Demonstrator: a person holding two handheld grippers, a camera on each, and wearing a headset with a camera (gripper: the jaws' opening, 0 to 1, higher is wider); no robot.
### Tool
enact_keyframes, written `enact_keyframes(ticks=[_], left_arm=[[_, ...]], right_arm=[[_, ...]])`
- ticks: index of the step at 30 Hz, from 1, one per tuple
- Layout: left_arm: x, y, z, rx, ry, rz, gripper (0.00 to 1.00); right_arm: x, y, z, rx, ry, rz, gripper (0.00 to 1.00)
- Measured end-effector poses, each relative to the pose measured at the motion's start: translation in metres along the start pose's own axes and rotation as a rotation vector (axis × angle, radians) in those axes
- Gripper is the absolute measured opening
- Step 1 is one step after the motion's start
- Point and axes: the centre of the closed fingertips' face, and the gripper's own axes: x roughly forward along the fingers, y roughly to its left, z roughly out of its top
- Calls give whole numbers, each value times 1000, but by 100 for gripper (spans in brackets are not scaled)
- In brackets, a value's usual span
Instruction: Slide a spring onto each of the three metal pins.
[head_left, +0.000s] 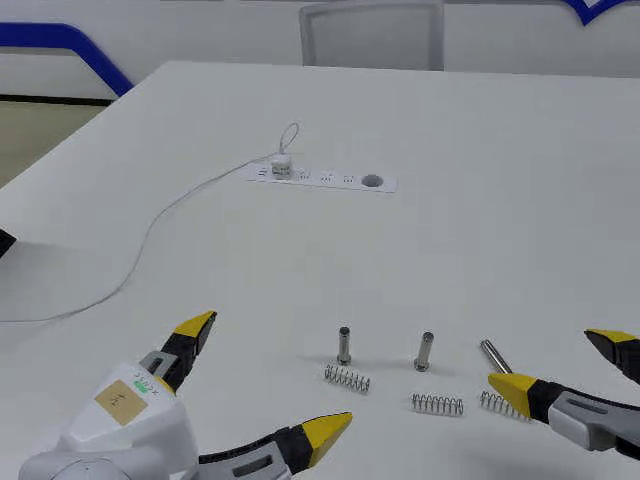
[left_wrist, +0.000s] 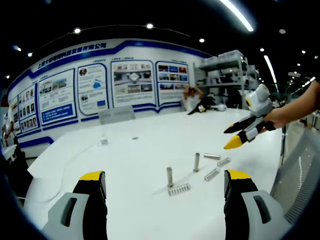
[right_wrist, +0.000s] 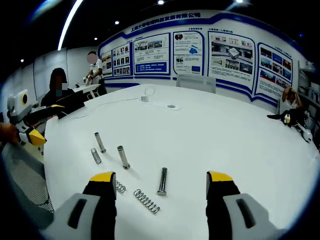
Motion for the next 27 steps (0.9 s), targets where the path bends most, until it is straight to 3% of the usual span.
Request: enact_keyframes(ticks=[13,22,27], left_arm=[[1,0,-4,-9,14,-4,100],[2,-2,-7,-14,29,-14,100],[2,-1,-8,-22,32,-12,100]], right_arm=[[28,-7,-10,-51,82,13,56],[46,-5,-18,-53,136,32,52],[56,-12,-23,-52,170,8,39]])
